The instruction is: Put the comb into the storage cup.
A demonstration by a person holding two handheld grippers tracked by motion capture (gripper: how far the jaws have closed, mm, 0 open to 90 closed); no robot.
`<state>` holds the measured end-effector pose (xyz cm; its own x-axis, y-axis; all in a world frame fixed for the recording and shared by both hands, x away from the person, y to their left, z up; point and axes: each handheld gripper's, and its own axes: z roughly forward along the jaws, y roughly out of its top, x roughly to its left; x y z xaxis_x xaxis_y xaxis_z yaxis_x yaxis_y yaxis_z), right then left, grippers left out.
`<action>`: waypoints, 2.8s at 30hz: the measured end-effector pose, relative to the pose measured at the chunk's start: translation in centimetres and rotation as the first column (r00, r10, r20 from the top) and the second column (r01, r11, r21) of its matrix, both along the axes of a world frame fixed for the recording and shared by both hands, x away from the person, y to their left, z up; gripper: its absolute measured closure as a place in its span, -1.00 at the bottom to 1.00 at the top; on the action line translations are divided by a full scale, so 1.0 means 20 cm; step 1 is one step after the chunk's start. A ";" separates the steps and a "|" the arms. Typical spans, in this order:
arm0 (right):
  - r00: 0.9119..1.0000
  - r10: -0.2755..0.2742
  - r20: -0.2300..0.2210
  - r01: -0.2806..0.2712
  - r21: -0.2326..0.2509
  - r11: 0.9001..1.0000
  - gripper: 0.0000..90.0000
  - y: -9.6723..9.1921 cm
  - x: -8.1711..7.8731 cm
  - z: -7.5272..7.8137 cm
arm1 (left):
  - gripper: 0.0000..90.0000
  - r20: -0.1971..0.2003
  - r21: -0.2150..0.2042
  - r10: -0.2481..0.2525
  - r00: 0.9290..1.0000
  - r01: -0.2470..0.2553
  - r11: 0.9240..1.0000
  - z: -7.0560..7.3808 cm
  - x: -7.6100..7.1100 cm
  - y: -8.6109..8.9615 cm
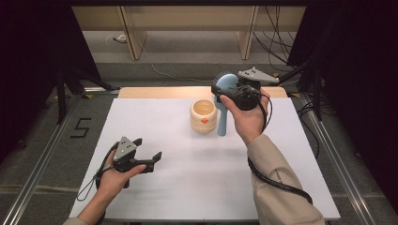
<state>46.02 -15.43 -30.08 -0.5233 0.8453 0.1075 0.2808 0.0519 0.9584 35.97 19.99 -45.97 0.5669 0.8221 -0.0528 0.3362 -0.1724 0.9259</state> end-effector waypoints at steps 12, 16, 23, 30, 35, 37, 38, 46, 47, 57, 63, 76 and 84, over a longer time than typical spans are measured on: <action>1.000 -0.004 0.009 0.004 0.008 1.000 -0.52 0.00 0.01 0.02 | -0.90 0.002 0.004 -0.001 1.000 0.001 1.000 0.00 0.00 0.00; 1.000 -0.004 0.018 0.004 0.011 1.000 -0.52 0.01 0.01 0.02 | -0.93 0.003 0.006 0.001 1.000 -0.001 1.000 0.00 0.00 0.00; 1.000 -0.004 0.028 0.004 0.013 1.000 -0.52 0.01 0.02 0.04 | -0.98 0.003 0.013 0.003 1.000 -0.003 1.000 0.00 0.00 0.01; 0.999 -0.003 0.033 0.002 0.015 1.000 -0.52 0.02 0.03 0.04 | -1.00 0.003 0.019 0.005 1.000 -0.005 1.000 0.00 0.01 0.01; 0.999 -0.004 0.039 0.004 0.015 1.000 -0.52 0.02 0.04 0.05 | -1.00 0.005 0.021 0.007 1.000 -0.007 1.000 0.00 0.01 0.01; 0.999 -0.005 0.040 0.004 0.015 1.000 -0.52 0.02 0.04 0.05 | -1.00 0.003 0.022 0.007 1.000 -0.007 1.000 0.00 0.01 0.01; 0.999 -0.005 0.040 0.004 0.015 1.000 -0.52 0.02 0.04 0.05 | -1.00 0.003 0.022 0.007 1.000 -0.007 1.000 0.00 0.01 0.01; 0.999 -0.008 0.046 0.007 0.018 1.000 -0.52 0.02 0.05 0.06 | -1.00 0.003 0.021 0.006 1.000 -0.007 1.000 0.00 0.01 0.01; 0.999 -0.009 0.047 0.008 0.019 1.000 -0.52 0.02 0.05 0.06 | -1.00 0.003 0.022 0.006 1.000 -0.007 1.000 0.00 0.01 0.01; 0.998 -0.010 0.061 0.008 0.023 1.000 -0.52 0.03 0.06 0.07 | -1.00 0.004 0.021 0.006 1.000 -0.006 1.000 0.00 0.01 0.01; 0.998 -0.011 0.067 0.009 0.023 1.000 -0.52 0.03 0.06 0.08 | -1.00 0.005 0.021 0.007 1.000 -0.007 1.000 0.00 0.01 0.01; 0.997 -0.012 0.076 0.010 0.028 1.000 -0.52 0.04 0.07 0.09 | -1.00 0.005 0.021 0.006 1.000 -0.006 1.000 0.00 0.01 0.01; 0.997 -0.012 0.081 0.010 0.027 1.000 -0.52 0.04 0.08 0.10 | -0.99 0.007 0.018 0.008 1.000 -0.008 1.000 0.00 0.01 0.01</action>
